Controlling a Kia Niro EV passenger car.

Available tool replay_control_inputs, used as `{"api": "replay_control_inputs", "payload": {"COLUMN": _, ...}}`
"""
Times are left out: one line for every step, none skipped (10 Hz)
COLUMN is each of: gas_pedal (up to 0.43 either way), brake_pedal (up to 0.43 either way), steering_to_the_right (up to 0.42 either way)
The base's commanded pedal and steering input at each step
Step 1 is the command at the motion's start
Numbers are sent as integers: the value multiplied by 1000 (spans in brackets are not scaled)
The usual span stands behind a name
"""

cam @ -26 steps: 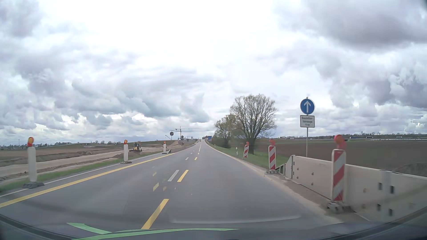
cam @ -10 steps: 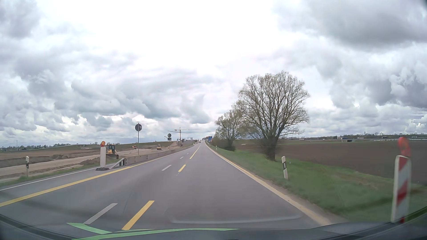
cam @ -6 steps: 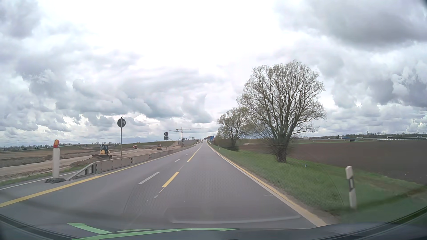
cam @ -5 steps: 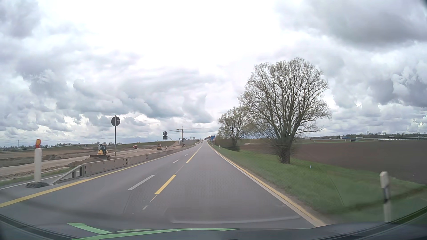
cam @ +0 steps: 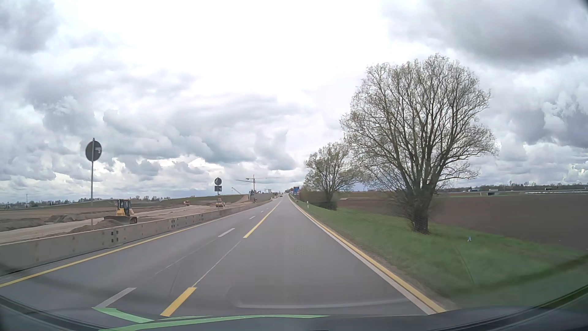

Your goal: Follow the waypoints while adhering to traffic rules and regulations

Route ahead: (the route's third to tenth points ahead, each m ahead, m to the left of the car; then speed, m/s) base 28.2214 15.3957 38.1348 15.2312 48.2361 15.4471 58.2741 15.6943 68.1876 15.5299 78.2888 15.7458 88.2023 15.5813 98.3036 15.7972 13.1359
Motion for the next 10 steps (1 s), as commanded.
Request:
{"api": "replay_control_inputs", "payload": {"gas_pedal": 209, "brake_pedal": 0, "steering_to_the_right": -9}}
{"api": "replay_control_inputs", "payload": {"gas_pedal": 209, "brake_pedal": 0, "steering_to_the_right": -8}}
{"api": "replay_control_inputs", "payload": {"gas_pedal": 209, "brake_pedal": 0, "steering_to_the_right": -8}}
{"api": "replay_control_inputs", "payload": {"gas_pedal": 209, "brake_pedal": 0, "steering_to_the_right": -8}}
{"api": "replay_control_inputs", "payload": {"gas_pedal": 209, "brake_pedal": 0, "steering_to_the_right": -8}}
{"api": "replay_control_inputs", "payload": {"gas_pedal": 209, "brake_pedal": 0, "steering_to_the_right": -8}}
{"api": "replay_control_inputs", "payload": {"gas_pedal": 209, "brake_pedal": 0, "steering_to_the_right": -8}}
{"api": "replay_control_inputs", "payload": {"gas_pedal": 209, "brake_pedal": 0, "steering_to_the_right": -5}}
{"api": "replay_control_inputs", "payload": {"gas_pedal": 209, "brake_pedal": 0, "steering_to_the_right": -5}}
{"api": "replay_control_inputs", "payload": {"gas_pedal": 209, "brake_pedal": 0, "steering_to_the_right": -4}}
